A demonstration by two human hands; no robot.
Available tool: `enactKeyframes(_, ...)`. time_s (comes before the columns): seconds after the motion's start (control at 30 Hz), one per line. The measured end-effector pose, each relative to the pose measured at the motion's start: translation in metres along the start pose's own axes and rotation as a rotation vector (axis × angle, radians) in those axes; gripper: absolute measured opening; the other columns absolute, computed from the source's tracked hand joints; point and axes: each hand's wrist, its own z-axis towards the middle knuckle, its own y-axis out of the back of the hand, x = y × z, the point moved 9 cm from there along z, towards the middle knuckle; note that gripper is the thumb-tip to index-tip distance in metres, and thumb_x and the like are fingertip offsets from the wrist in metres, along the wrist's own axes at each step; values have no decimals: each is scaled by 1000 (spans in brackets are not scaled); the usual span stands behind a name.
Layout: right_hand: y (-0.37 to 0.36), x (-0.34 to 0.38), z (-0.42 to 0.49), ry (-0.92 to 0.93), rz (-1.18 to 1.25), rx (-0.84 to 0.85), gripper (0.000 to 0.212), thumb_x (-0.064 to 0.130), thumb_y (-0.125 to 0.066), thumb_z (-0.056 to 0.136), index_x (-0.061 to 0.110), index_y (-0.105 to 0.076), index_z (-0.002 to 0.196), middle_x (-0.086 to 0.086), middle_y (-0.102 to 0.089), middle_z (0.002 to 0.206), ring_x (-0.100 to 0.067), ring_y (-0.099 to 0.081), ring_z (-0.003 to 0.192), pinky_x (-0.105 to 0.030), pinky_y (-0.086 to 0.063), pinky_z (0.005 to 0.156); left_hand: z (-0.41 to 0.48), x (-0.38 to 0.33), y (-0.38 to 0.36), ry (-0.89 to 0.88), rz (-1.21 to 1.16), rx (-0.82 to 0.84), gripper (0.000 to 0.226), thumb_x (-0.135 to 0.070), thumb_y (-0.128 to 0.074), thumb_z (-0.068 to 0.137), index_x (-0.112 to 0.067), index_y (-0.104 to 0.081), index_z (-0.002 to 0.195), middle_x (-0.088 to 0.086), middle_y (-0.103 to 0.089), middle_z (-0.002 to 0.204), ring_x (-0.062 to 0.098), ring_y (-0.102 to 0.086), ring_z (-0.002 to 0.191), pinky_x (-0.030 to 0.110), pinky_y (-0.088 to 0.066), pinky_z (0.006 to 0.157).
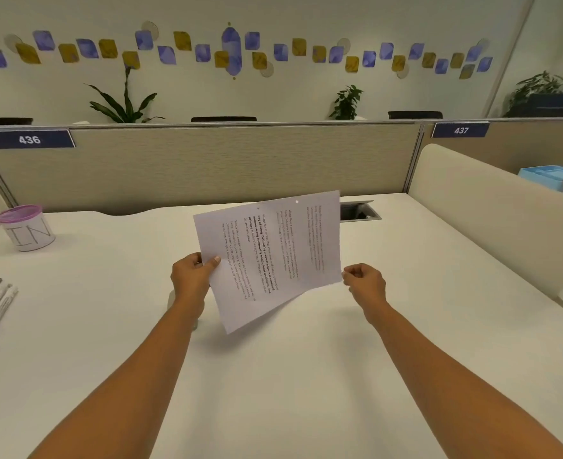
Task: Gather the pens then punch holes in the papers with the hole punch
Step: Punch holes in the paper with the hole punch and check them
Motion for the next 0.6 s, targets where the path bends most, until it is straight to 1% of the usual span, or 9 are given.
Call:
enactKeyframes(0.07, -9, -4, -3, -23, -7, 80, 7, 5, -58, 87, 4, -63, 91, -11, -63, 89, -21, -60, 78, -28, -51, 73, 0, 6, -2, 42, -59, -12, 25, -10, -65, 84, 2, -62, 107, 17, -66, 110, 36, -64, 95, 40, -53, 83)
enactKeyframes(0.13, -22, -9, -9, -56, -30, 177, 5, 4, -57, 87, 3, -62, 87, -12, -62, 86, -18, -60, 67, -22, -50, 64, 0, 12, -4, 84, -123, -38, 22, -6, -64, 84, 3, -63, 104, 19, -66, 110, 37, -63, 98, 38, -53, 82)
enactKeyframes(0.2, -39, -14, -18, -109, -58, 305, 10, 11, -58, 89, 3, -63, 88, -12, -63, 85, -15, -60, 63, -20, -50, 59, -1, 18, -6, 120, -172, -83, 19, -4, -64, 84, 4, -63, 102, 19, -66, 110, 34, -62, 92, 35, -51, 79)
enactKeyframes(0.27, -58, -18, -32, -176, -67, 449, 23, 27, -59, 89, 4, -62, 87, -10, -64, 82, -16, -62, 62, -20, -52, 60, -4, 22, -8, 149, -210, -141, 18, -3, -64, 84, 4, -63, 100, 20, -65, 110, 30, -59, 87, 34, -50, 77)
enactKeyframes(0.33, -75, -18, -45, -239, -55, 565, 36, 42, -58, 88, 6, -61, 89, -9, -66, 81, -18, -65, 67, -23, -55, 63, -7, 27, -12, 179, -246, -176, 14, -2, -63, 84, 3, -63, 96, 19, -65, 110, 28, -58, 85, 34, -50, 76)
enactKeyframes(0.4, -90, -16, -55, -288, 5, 653, 42, 49, -57, 85, 8, -58, 97, -10, -68, 88, -21, -68, 75, -26, -57, 67, -10, 32, -19, 212, -277, -188, 12, -1, -62, 85, 3, -62, 95, 18, -64, 111, 27, -57, 87, 33, -50, 75)
enactKeyframes(0.47, -102, -10, -62, -314, 129, 707, 40, 44, -60, 86, 9, -55, 105, -12, -67, 93, -24, -69, 79, -27, -57, 68, -13, 37, -27, 238, -305, -201, 15, -1, -61, 86, 6, -61, 98, 19, -63, 114, 27, -57, 89, 33, -50, 75)
enactKeyframes(0.53, -110, -4, -63, -306, 261, 712, 36, 27, -62, 88, 5, -53, 115, -13, -65, 101, -25, -67, 83, -27, -57, 67, -17, 40, -34, 255, -317, -212, 16, -1, -59, 86, 6, -59, 101, 20, -62, 116, 27, -56, 89, 34, -51, 75)
enactKeyframes(0.6, -109, 0, -57, -294, 360, 654, 36, 8, -60, 88, 0, -50, 122, -15, -63, 116, -25, -64, 89, -26, -57, 66, -20, 43, -42, 277, -321, -211, 13, -1, -58, 87, 3, -58, 99, 20, -60, 118, 27, -56, 90, 35, -51, 76)
